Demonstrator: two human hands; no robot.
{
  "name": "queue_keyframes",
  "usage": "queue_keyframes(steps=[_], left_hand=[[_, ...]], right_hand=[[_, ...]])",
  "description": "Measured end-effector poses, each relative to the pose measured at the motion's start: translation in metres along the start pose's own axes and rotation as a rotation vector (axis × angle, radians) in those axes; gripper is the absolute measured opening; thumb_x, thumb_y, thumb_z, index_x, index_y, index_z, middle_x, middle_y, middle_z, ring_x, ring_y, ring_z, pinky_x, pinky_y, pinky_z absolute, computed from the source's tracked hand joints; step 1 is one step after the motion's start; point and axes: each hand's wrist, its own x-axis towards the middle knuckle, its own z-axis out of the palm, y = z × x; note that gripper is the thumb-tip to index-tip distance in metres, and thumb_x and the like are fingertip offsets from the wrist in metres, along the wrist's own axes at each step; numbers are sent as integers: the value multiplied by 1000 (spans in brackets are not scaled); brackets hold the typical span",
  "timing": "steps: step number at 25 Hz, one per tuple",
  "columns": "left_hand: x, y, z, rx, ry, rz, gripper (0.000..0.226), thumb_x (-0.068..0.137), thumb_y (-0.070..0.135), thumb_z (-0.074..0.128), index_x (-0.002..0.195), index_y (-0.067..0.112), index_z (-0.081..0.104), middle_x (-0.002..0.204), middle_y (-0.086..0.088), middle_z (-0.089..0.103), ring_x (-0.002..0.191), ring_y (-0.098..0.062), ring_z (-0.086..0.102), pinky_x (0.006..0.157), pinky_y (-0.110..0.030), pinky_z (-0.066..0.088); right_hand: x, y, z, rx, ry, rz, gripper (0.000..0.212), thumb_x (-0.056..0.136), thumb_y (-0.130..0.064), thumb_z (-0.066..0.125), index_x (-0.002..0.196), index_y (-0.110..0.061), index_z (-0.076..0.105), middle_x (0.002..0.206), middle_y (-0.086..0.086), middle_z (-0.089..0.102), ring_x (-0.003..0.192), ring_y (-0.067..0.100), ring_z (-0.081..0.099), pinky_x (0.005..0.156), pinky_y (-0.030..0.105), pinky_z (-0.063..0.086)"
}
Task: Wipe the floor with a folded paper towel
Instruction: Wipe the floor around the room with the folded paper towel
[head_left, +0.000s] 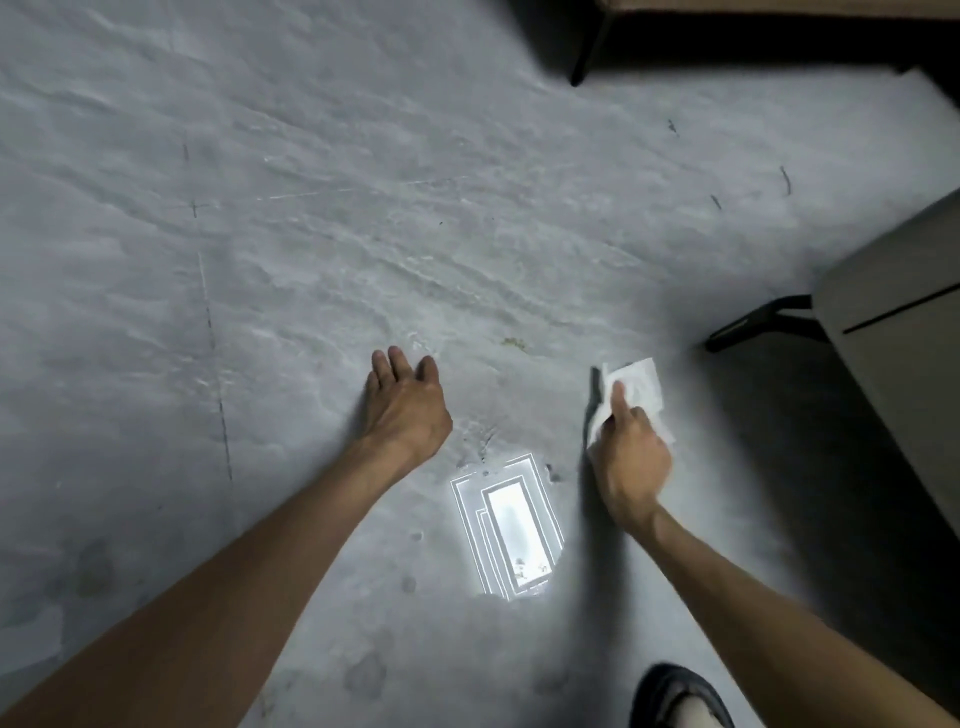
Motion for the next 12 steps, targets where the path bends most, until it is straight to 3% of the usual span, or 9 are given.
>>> queue_keyframes(steps=[2, 4, 6, 7, 8, 10, 12], left_hand=[[-2, 5, -1, -20, 3, -21, 65, 90, 14, 41, 150, 8, 15, 155, -31, 3, 144, -46, 1, 120, -45, 13], [-6, 6, -1, -35, 42, 14, 64, 87, 10, 42, 148, 8, 20, 152, -30, 15, 142, -44, 11, 117, -44, 21], [-10, -1, 0, -14, 89, 88, 62, 87, 10, 43, 146, 8, 24, 149, -26, 25, 139, -39, 20, 114, -42, 26], [-12, -6, 1, -1, 93, 116, 63, 88, 10, 44, 147, 8, 23, 150, -24, 24, 141, -37, 19, 115, -41, 24], [-14, -9, 3, 16, 87, 135, 63, 88, 9, 44, 147, 8, 23, 153, -22, 21, 143, -35, 17, 115, -40, 22], [-18, -11, 7, 41, 81, 157, 60, 88, 9, 44, 146, 8, 26, 153, -20, 22, 143, -33, 17, 115, -38, 23], [-20, -9, 8, 22, 118, 181, 56, 88, 10, 45, 143, 7, 33, 147, -18, 32, 139, -32, 26, 112, -38, 28]], right_hand=[[-60, -48, 16, 107, -50, -310, 56, 82, -14, 50, 137, -24, 51, 85, 3, 64, 63, 29, 63, 47, 29, 40], [-90, -71, 17, 74, -146, -781, 57, 75, -18, 54, 131, -27, 58, 72, -1, 57, 52, 24, 58, 41, 25, 28], [-63, -48, 7, 30, -155, -1050, 63, 73, -17, 64, 134, -28, 54, 79, 0, 59, 60, 24, 60, 42, 28, 36], [-41, -25, 1, -27, -152, -1016, 67, 74, -14, 65, 138, -29, 50, 87, 2, 61, 69, 26, 62, 48, 32, 43], [-21, 4, -2, -89, -167, -872, 68, 78, -13, 62, 142, -31, 45, 96, 3, 62, 79, 28, 64, 57, 36, 48], [5, 68, -12, -83, -184, -385, 66, 86, -12, 54, 147, -31, 37, 109, 8, 62, 95, 32, 62, 74, 39, 49], [0, 99, -17, 21, -108, 44, 56, 92, -11, 46, 146, -24, 39, 107, 17, 63, 95, 36, 61, 78, 39, 46]])
